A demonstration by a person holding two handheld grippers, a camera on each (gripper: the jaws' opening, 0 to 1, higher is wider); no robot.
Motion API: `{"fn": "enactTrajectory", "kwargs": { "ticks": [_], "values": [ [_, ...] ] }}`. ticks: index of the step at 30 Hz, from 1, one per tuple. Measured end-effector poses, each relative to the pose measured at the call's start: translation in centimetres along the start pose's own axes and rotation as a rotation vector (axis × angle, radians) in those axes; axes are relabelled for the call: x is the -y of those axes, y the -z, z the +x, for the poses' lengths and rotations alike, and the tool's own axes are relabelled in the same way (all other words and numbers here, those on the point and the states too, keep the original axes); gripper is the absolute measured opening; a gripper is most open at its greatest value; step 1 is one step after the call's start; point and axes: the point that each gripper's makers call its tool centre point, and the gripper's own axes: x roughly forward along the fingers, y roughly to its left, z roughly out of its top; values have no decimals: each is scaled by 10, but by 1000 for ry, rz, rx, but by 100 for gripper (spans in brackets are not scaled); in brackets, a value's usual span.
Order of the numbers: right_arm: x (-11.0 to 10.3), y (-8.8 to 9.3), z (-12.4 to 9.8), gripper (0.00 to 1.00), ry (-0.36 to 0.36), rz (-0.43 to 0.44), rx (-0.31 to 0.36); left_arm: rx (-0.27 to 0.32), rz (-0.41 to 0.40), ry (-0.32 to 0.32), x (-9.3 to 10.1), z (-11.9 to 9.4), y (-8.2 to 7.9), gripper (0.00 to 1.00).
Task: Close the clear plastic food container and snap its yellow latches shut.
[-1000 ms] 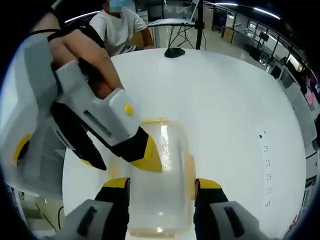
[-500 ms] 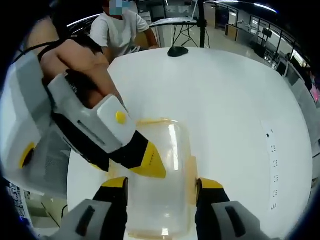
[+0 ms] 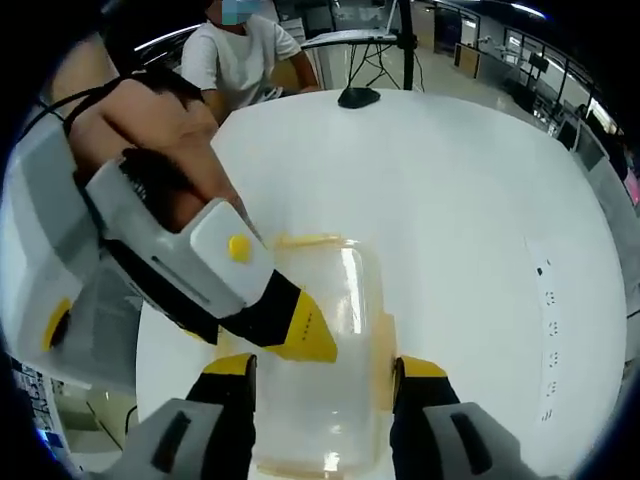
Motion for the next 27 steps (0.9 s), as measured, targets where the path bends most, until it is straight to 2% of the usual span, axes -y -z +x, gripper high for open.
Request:
{"fn": "enactTrajectory", "kwargs": {
  "ticks": [3,4,5,8,9,10,11,14,16,27],
  "values": [
    [0,0,1,51,-6,-3,-20,-17,-2,-6,0,1,0,50],
    [-3,2,3,51,-22,36,-42,-16,-6,2,1,0,-1,50],
    [0,1,3,50,-26,-2,-55,-18,-3,-2,1,0,-1,49],
    [-1,1,6,49,-56,-1,-138,-25,-5,-22,0,1,0,47],
    [0,-2,7,49,-53,-5,-132,-24,-14,-29,1,3,0,46],
    [0,-1,5,48,-65,3,-139,4,15,-42,0,4,-9,45],
    [0,0,5,48,-66,5,-141,-26,-8,-25,7,2,-7,45],
    [5,1,2,41,-68,13,-130,-7,-27,-12,3,5,1,45],
    [2,3,3,41,-95,30,-120,-1,-17,-9,2,3,0,45],
    [0,2,4,42,-84,33,-113,-14,-16,-31,-1,3,0,45]
  ]
}}
